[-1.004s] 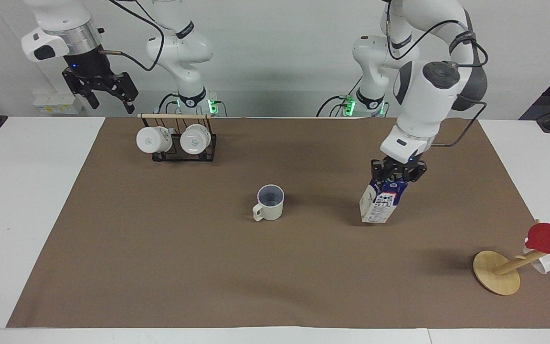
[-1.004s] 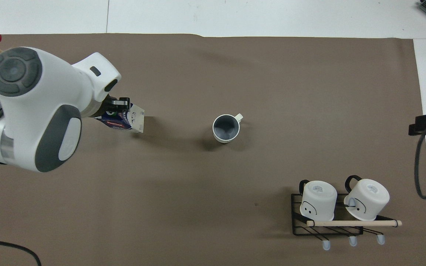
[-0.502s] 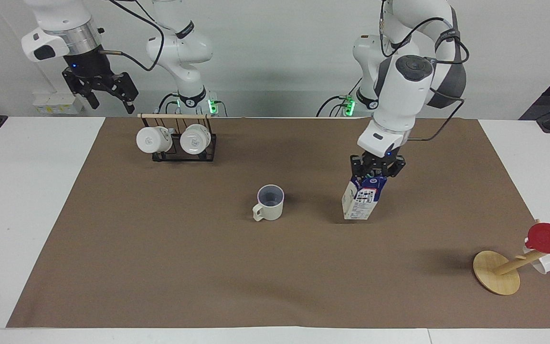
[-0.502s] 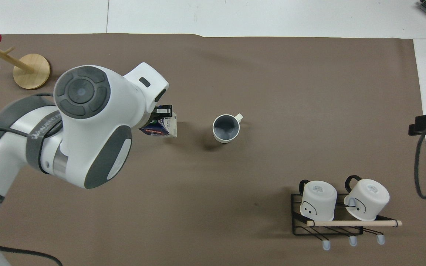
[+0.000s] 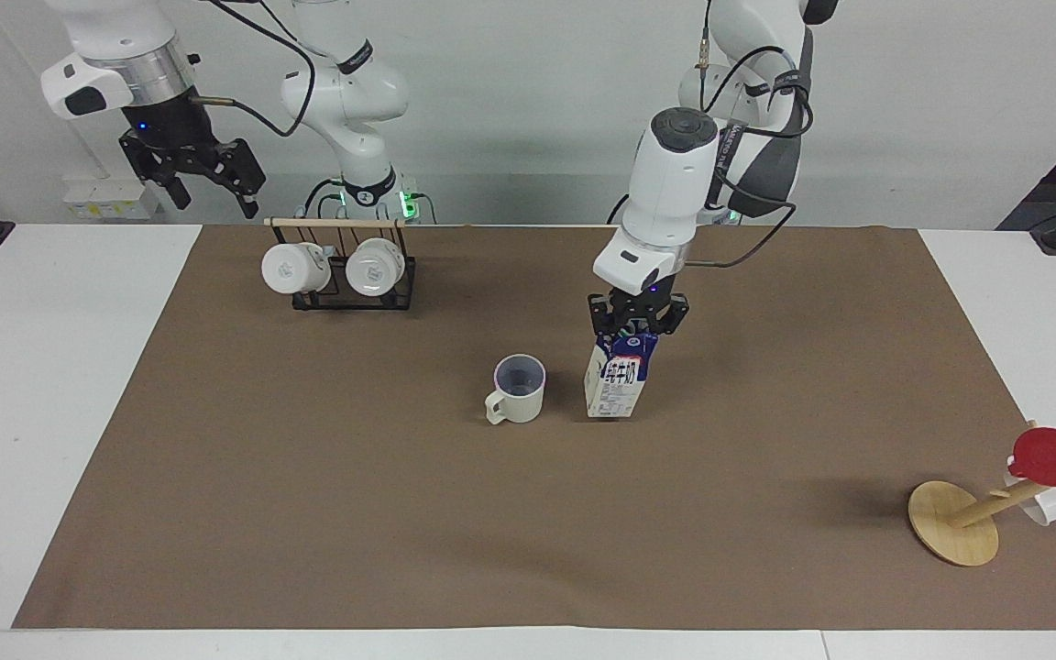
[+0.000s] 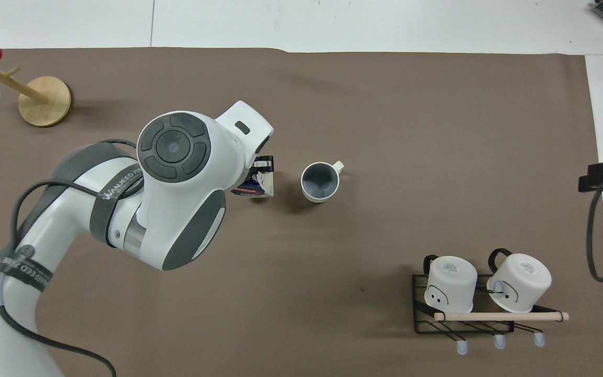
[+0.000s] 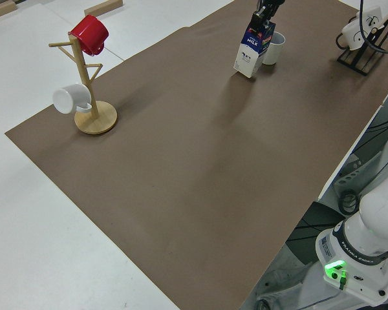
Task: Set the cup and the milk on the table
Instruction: 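Carry the milk carton with the left gripper beside the white mug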
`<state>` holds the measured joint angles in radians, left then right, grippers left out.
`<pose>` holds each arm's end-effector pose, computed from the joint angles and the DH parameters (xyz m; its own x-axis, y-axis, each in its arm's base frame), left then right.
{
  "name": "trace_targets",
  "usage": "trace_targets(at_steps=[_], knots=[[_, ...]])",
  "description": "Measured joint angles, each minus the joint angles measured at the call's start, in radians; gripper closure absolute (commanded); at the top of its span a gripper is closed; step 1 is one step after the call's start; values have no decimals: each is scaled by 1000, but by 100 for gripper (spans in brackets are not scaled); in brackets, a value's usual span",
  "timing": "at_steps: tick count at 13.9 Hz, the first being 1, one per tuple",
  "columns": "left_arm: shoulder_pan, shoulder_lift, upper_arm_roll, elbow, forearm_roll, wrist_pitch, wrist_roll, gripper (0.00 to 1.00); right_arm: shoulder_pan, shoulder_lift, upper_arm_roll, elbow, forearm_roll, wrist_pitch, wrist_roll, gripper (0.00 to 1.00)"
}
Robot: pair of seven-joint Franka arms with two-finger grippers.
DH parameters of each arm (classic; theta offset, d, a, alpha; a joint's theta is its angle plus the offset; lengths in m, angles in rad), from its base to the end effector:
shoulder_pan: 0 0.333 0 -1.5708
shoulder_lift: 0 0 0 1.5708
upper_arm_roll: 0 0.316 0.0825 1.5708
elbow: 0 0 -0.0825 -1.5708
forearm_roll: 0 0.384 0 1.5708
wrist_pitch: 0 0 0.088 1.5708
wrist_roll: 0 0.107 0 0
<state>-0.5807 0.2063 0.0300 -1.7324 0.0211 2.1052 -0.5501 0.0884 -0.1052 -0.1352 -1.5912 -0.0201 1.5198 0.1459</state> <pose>0.5435 -0.3341 0.4734 0.9879 -0.0058 0.1547 -0.0160 -0.9978 0.0646 0.5155 -0.0307 0.6661 0.9808 -0.1922 0.0333 -0.1924 -0.9813 0.0010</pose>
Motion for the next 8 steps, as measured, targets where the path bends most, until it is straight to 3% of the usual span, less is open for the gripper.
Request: trace_targets(at_steps=[8], knots=[[-18,43,-7,31,0,37,-40,78,0,0,0,0,0,0,0,0]])
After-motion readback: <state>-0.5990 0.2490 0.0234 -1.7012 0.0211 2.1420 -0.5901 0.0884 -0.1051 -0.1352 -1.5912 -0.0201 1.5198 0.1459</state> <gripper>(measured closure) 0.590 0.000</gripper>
